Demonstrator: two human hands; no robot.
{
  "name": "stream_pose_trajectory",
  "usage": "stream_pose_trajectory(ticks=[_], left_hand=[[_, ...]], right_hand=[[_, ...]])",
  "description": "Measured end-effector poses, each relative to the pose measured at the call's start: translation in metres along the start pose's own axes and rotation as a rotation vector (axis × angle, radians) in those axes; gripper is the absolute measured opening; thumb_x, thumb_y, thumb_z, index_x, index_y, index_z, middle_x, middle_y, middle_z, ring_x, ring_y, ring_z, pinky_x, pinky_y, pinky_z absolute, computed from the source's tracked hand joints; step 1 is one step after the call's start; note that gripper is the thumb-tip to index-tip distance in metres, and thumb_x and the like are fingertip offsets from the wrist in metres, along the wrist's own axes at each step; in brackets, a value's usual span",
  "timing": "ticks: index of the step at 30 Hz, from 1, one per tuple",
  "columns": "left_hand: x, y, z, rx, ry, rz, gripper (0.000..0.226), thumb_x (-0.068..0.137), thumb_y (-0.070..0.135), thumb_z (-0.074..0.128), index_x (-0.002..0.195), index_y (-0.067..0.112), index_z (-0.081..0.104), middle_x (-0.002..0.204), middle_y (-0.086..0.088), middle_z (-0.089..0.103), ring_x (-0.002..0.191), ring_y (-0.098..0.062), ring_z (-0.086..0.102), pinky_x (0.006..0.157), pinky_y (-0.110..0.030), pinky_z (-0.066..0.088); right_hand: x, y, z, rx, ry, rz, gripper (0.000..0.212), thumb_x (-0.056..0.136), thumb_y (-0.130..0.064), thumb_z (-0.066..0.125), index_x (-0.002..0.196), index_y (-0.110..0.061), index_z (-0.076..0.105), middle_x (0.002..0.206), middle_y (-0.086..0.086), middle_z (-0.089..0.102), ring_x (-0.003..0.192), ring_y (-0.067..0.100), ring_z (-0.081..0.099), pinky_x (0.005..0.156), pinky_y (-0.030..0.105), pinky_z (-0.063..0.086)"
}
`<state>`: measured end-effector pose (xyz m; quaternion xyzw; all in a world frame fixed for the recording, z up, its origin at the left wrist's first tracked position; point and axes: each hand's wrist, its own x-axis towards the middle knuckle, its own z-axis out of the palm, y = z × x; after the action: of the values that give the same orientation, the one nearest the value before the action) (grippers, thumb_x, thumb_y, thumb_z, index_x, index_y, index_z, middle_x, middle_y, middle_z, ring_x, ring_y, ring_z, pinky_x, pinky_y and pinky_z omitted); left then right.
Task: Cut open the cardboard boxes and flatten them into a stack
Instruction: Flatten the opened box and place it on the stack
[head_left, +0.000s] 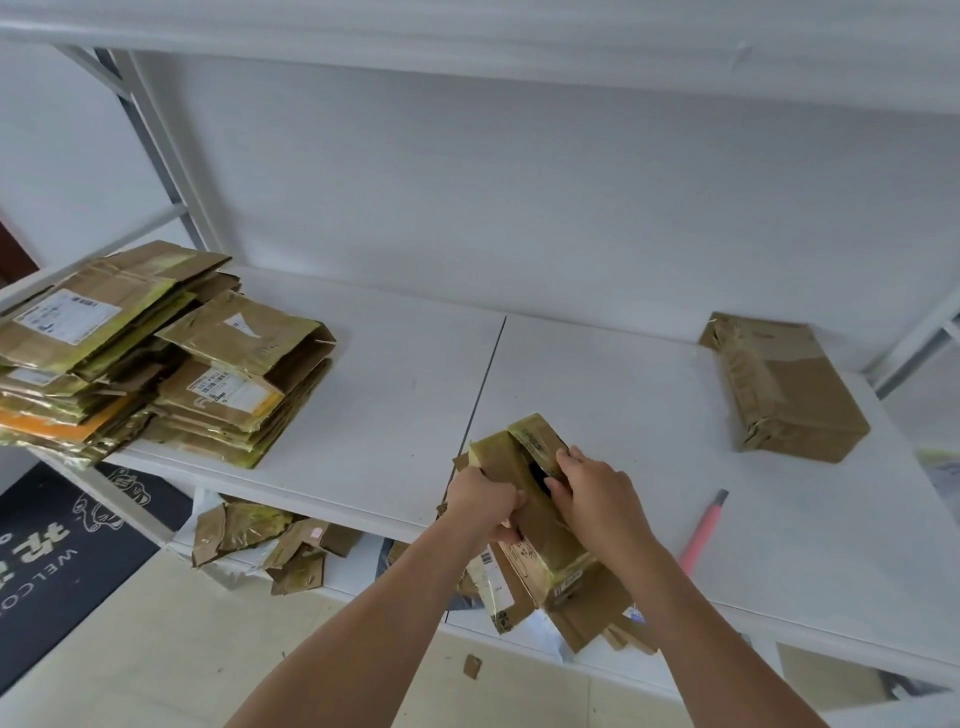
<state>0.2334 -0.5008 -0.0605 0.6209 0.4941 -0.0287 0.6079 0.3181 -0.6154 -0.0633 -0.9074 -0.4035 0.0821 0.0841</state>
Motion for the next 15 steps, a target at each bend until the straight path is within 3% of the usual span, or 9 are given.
stream_pose_trajectory(ticks=[3, 6, 8, 10, 12, 15], left_hand=[[0.001, 0.002, -0.003, 0.011, 0.019, -0.003, 0.027, 0.088, 0.007, 0.071, 0.107, 0.003, 0.053, 0.093, -0.010, 0.060, 0.070, -0.033, 0.072, 0.071, -0.041, 0.062], [-0.001, 0.010, -0.010, 0.083, 0.021, 0.015, 0.033, 0.084, 0.015, 0.078, 0.101, 0.003, 0.052, 0.076, -0.011, 0.065, 0.066, -0.030, 0.074, 0.073, -0.039, 0.062], [-0.003, 0.017, -0.012, 0.150, 0.033, 0.052, 0.038, 0.081, 0.022, 0.081, 0.100, 0.000, 0.056, 0.061, -0.009, 0.066, 0.060, -0.026, 0.072, 0.075, -0.039, 0.062], [-0.007, 0.024, -0.012, 0.271, 0.101, 0.135, 0.040, 0.079, 0.028, 0.081, 0.103, 0.004, 0.062, 0.072, -0.005, 0.071, 0.068, -0.023, 0.074, 0.077, -0.037, 0.061], [-0.016, 0.032, -0.009, 0.403, 0.197, 0.275, 0.032, 0.078, 0.028, 0.078, 0.105, 0.021, 0.062, 0.092, 0.001, 0.070, 0.084, -0.022, 0.071, 0.074, -0.033, 0.059], [-0.021, 0.043, -0.003, 0.493, 0.263, 0.459, 0.031, 0.076, 0.019, 0.071, 0.106, 0.023, 0.067, 0.091, 0.004, 0.069, 0.081, -0.018, 0.066, 0.057, -0.027, 0.049]], right_hand=[[-0.002, 0.000, 0.000, 0.061, 0.043, 0.001, 0.023, 0.105, -0.031, 0.041, 0.109, -0.016, 0.057, 0.108, -0.001, 0.061, 0.094, 0.019, 0.062, 0.074, 0.032, 0.043], [-0.003, 0.000, 0.000, 0.087, 0.063, 0.042, 0.023, 0.105, -0.029, 0.039, 0.086, -0.019, 0.046, 0.077, -0.007, 0.049, 0.069, 0.017, 0.049, 0.066, 0.030, 0.034], [-0.005, 0.002, 0.000, 0.106, 0.077, 0.068, 0.023, 0.105, -0.027, 0.037, 0.086, -0.018, 0.044, 0.075, -0.005, 0.050, 0.068, 0.019, 0.048, 0.067, 0.031, 0.035], [-0.007, 0.004, 0.002, 0.163, 0.094, 0.113, 0.025, 0.105, -0.027, 0.035, 0.085, -0.017, 0.047, 0.076, -0.001, 0.054, 0.069, 0.020, 0.051, 0.068, 0.031, 0.037], [-0.014, 0.002, 0.010, 0.286, 0.127, 0.181, 0.030, 0.104, -0.026, 0.037, 0.080, -0.013, 0.049, 0.072, 0.002, 0.055, 0.069, 0.023, 0.055, 0.065, 0.032, 0.040], [-0.026, -0.010, 0.019, 0.525, 0.247, 0.274, 0.032, 0.103, -0.026, 0.041, 0.085, -0.006, 0.059, 0.073, 0.005, 0.063, 0.064, 0.026, 0.059, 0.062, 0.042, 0.050]])
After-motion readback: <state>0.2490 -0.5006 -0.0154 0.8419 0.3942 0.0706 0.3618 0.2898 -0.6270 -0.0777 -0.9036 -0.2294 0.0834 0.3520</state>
